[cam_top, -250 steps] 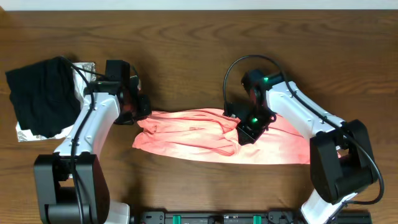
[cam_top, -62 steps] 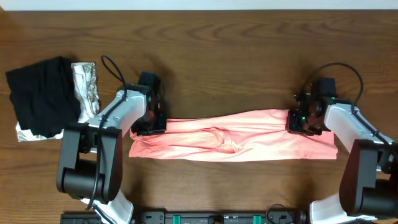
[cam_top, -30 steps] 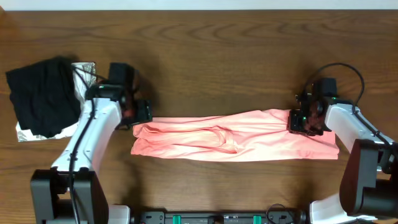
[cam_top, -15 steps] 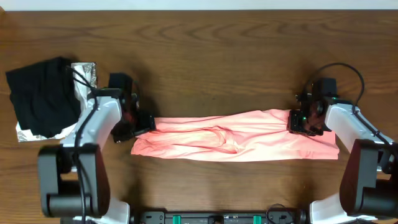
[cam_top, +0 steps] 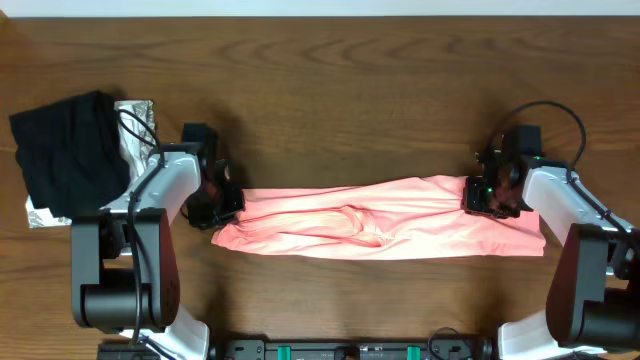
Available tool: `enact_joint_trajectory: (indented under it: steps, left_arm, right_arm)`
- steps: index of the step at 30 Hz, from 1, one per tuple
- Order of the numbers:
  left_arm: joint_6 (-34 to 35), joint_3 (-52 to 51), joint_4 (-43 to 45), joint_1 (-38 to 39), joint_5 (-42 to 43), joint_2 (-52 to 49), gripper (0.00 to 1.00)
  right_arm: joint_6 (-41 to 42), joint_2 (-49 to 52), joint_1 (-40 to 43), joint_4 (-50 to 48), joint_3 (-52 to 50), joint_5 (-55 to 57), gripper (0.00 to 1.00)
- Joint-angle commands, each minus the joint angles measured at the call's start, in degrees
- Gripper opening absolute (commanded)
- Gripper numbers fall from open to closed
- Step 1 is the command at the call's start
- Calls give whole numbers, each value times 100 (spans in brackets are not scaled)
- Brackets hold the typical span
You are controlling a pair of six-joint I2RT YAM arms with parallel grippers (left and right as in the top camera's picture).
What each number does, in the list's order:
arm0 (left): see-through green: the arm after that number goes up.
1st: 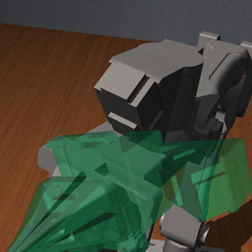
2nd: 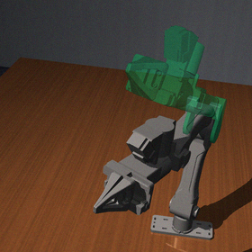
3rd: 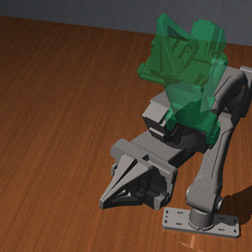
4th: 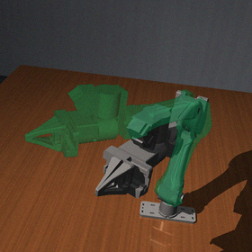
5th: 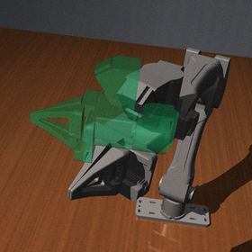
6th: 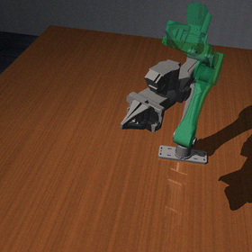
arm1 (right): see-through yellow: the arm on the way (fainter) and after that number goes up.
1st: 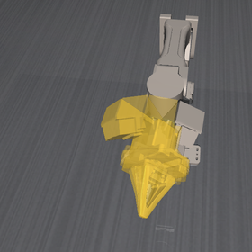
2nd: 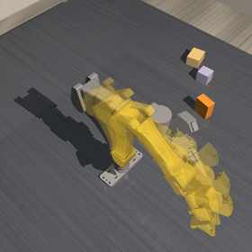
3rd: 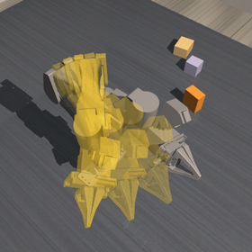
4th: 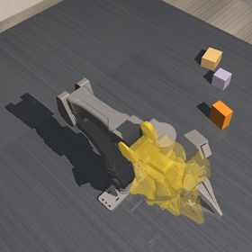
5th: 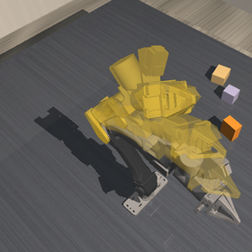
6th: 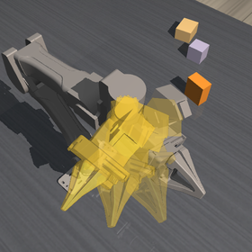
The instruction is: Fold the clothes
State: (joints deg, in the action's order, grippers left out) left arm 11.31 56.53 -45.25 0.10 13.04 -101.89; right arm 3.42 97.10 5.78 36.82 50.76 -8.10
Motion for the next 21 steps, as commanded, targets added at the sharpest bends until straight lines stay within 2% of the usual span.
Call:
enact_joint_trajectory:
  steps: [1,5,10,21]
  left_arm:
    - [-59,-79,-11,-15,-17,-96,6]
    - [-55,-11,-35,-20,-146,4,6]
    - [39,223,-232,-20,-905,417,6]
    - [238,245,-240,-20,-2511,1248,6]
  right_arm:
    - [-52,195,111,22,-186,463,33]
    - [-50,195,111,13,-179,463,36]
    - [-52,177,111,118,7,260,37]
    - [-140,-125,111,1311,1202,-35,40]
